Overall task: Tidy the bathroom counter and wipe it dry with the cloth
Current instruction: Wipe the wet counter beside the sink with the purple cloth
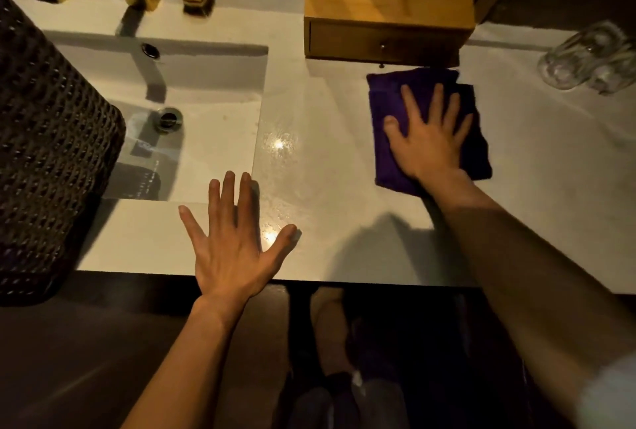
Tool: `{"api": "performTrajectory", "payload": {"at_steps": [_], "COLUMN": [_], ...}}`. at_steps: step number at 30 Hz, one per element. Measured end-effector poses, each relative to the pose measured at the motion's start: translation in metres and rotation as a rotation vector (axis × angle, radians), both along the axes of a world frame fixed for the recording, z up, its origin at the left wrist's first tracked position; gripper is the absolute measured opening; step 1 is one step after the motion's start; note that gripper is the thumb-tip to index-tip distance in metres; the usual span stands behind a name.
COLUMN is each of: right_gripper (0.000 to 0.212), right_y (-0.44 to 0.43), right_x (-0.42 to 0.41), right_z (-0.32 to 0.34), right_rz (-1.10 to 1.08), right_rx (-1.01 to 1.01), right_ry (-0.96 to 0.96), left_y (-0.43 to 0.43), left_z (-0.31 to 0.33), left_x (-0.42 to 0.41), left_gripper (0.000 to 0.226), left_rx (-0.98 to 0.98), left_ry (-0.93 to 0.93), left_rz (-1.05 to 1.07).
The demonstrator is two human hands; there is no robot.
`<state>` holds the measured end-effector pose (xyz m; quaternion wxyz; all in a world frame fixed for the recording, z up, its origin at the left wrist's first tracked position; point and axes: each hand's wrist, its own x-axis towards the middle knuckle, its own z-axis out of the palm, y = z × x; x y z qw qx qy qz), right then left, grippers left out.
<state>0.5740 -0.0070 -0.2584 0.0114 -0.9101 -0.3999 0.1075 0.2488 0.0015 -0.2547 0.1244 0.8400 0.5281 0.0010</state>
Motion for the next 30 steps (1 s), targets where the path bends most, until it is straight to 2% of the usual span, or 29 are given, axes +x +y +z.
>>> {"api": "performTrajectory", "payload": {"at_steps": [5, 8, 11, 13, 16, 19, 21, 23, 26, 30], "right_gripper": [0.067, 0.065, 0.064, 0.068, 0.067, 0.067, 0.066, 0.065, 0.064, 0.062], "right_y": [0.009, -0.058, -0.14, -0.181, -0.194, -0.134, -0.078, -0.025, 0.022, -0.009], "right_x": [-0.096, -0.117, -0.082, -0.036, 0.019, 0.033, 0.026, 0.003, -0.066, -0.132], "right_z": [0.005, 0.004, 0.001, -0.002, -0.002, 0.001, 0.002, 0.001, 0.001, 0.003], "right_rz": [0.397, 0.654, 0.747, 0.632, 0.205, -0.148, -0.225, -0.132, 0.21, 0.739], "right_rx": [0.025, 0.039, 0.068, 0.045, -0.024, -0.022, -0.013, 0.011, 0.036, 0.026], "right_ry": [0.056, 0.05, 0.024, 0.016, -0.042, -0.005, 0.022, 0.023, 0.034, 0.068], "left_y": [0.002, 0.001, 0.0, 0.0, -0.001, 0.001, 0.002, 0.002, 0.003, 0.004], "left_z": [0.001, 0.001, -0.001, -0.001, 0.001, 0.002, 0.002, 0.001, 0.0, -0.002], "left_x": [-0.002, -0.001, -0.001, -0.002, 0.0, 0.001, -0.001, -0.002, -0.004, -0.007], "left_gripper": [0.107, 0.107, 0.102, 0.102, 0.105, 0.104, 0.103, 0.102, 0.102, 0.106], "left_rx": [-0.004, -0.006, 0.015, 0.011, -0.003, -0.005, 0.001, 0.011, 0.026, 0.013], "left_ry": [-0.047, -0.062, -0.033, -0.022, -0.033, -0.041, -0.042, -0.063, -0.097, -0.152], "left_rz": [0.004, 0.004, -0.011, -0.015, -0.012, -0.014, -0.025, -0.025, -0.014, 0.025]}}
